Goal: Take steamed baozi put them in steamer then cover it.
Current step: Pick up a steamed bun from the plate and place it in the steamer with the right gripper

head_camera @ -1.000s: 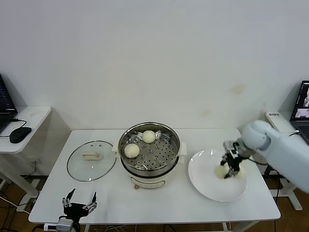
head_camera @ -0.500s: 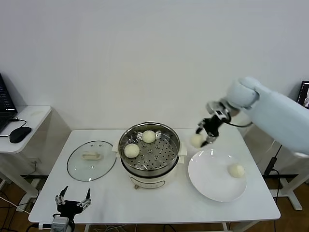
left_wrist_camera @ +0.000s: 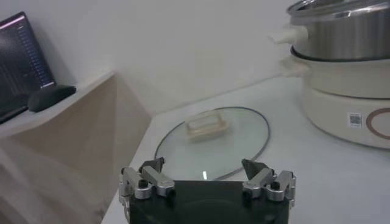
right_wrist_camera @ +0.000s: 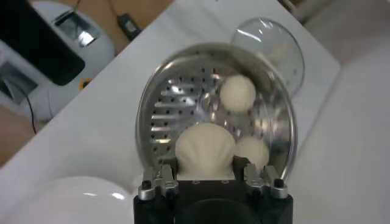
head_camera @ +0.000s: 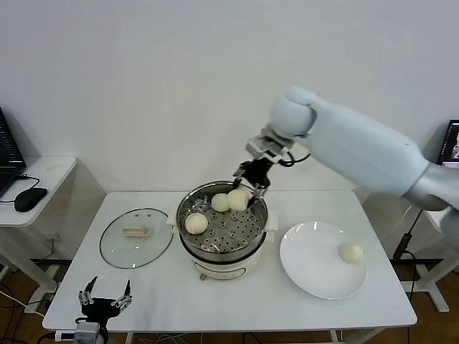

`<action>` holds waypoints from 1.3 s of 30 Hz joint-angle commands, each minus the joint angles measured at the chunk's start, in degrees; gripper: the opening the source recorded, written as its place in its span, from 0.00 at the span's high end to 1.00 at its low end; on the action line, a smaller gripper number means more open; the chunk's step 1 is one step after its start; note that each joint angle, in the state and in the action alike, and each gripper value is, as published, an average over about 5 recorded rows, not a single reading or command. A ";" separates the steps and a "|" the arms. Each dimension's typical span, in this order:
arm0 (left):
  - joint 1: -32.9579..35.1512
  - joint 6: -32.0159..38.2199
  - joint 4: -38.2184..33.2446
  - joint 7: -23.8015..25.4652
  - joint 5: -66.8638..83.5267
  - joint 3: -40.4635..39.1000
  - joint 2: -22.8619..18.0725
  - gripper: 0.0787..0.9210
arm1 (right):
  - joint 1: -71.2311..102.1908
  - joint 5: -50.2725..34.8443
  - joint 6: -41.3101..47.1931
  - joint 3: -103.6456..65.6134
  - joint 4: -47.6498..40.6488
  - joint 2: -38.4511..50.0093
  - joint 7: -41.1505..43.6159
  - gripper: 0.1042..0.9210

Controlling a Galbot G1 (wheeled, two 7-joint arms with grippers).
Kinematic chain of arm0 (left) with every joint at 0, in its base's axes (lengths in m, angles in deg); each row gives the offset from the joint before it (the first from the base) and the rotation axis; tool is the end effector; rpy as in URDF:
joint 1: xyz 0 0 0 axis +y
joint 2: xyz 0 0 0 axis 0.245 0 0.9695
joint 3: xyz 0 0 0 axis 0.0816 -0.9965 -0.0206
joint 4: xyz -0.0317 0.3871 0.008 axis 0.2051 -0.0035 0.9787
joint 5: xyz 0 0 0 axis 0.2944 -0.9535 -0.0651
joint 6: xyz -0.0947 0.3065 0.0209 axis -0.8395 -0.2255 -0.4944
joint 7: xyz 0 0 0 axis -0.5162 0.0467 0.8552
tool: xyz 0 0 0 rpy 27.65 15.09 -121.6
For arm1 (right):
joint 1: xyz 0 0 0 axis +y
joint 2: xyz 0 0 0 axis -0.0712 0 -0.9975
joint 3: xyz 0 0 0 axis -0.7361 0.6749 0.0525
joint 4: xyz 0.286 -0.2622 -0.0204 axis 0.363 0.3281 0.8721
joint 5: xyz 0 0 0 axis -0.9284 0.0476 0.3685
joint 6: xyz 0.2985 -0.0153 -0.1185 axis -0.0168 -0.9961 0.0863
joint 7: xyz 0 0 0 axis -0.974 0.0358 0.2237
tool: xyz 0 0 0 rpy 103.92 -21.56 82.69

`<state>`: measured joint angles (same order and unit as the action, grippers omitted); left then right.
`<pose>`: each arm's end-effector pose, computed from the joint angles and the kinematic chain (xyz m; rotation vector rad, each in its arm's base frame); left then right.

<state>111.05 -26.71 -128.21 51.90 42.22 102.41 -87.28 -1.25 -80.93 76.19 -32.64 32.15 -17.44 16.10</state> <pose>0.0918 0.1061 -0.3565 0.1562 -2.7180 -0.4618 0.5596 0.0799 0.0061 2.0299 -0.9641 1.8872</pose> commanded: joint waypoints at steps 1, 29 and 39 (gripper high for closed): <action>0.04 0.00 -0.24 -0.04 0.01 0.04 0.01 0.12 | 0.79 8.15 -8.19 5.19 0.71 -5.83 -1.35 0.44; 0.68 -0.06 -0.31 -0.13 -0.16 -0.22 -1.02 0.12 | 6.30 19.00 -16.90 8.16 -0.36 -8.98 -6.88 0.44; 0.50 -0.07 0.01 -0.13 -0.13 -0.12 -0.91 0.12 | 7.22 19.30 -17.70 7.90 -0.40 -9.58 -7.77 0.44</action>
<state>111.63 -26.75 -128.30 51.76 42.10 102.33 -88.22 5.27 -63.43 59.88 -24.69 31.78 -26.36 9.32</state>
